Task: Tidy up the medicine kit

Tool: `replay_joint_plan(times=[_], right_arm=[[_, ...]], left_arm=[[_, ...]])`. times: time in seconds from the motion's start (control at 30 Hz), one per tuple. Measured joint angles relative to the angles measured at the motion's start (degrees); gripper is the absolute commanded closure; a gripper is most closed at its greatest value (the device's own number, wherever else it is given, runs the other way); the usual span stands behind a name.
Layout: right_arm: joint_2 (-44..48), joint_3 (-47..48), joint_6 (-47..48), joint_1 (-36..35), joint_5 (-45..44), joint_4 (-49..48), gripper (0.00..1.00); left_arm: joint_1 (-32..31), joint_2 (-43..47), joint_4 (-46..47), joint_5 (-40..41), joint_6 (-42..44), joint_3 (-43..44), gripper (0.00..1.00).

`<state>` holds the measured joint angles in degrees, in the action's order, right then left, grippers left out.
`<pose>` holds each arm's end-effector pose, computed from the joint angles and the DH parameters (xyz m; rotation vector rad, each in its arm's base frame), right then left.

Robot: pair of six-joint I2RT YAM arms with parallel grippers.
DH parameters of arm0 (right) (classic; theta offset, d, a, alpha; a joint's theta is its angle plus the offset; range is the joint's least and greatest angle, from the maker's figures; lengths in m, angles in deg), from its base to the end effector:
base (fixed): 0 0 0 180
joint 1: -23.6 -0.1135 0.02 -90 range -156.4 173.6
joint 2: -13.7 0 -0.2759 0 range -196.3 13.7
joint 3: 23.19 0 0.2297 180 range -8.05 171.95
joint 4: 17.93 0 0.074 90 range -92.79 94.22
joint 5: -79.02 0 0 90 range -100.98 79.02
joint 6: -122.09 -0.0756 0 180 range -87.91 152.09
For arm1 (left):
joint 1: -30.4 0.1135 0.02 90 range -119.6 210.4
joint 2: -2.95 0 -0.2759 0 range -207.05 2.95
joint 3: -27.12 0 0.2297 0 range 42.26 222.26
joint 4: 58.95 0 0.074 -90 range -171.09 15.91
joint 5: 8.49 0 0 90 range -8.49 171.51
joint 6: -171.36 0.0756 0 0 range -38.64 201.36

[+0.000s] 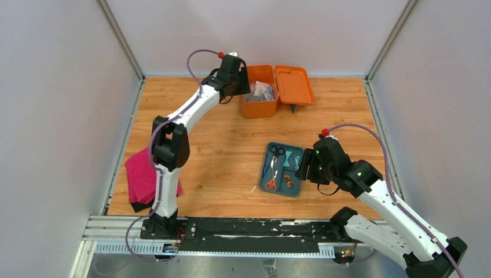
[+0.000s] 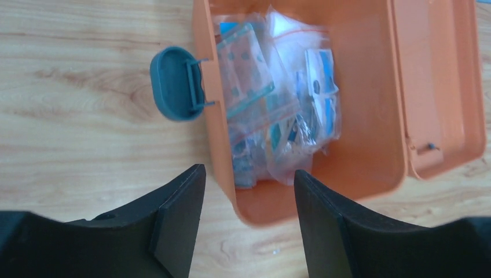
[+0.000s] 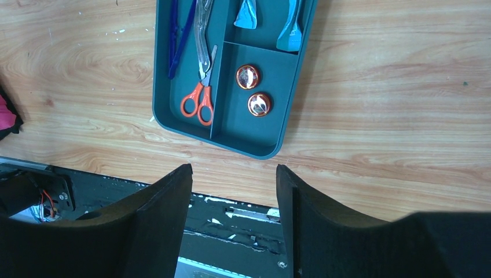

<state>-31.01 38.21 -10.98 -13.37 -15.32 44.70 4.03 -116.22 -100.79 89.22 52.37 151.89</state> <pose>0.1215 0.0843 0.2662 0.1677 2.4417 0.5658 0.4553 -0.2144 0.2888 -0.1267 2.2208 -0.3908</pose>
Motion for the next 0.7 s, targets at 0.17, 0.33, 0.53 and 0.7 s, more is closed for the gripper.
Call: replay_joint_plan(times=[0.17, 0.33, 0.53, 0.7], right_arm=[[0.0, -0.33, 0.17, 0.0, 0.15, -0.11, 0.4], [0.0, -0.61, 0.44, 0.02, 0.13, -0.22, 0.41], [0.0, -0.7, 0.5, 0.0, 0.11, -0.37, 0.41], [0.37, -0.83, 0.48, 0.0, 0.11, -0.37, 0.41]], left_arm=[[0.7, -6.08, -1.14, 0.76, 0.59, 5.97, 0.48], [1.18, -8.63, -2.6, 1.73, 0.96, 8.02, 0.57], [1.22, -9.16, -3.5, 2.03, 1.14, 7.98, 0.7], [1.18, -9.14, -3.08, 1.92, 1.22, 7.32, 0.84]])
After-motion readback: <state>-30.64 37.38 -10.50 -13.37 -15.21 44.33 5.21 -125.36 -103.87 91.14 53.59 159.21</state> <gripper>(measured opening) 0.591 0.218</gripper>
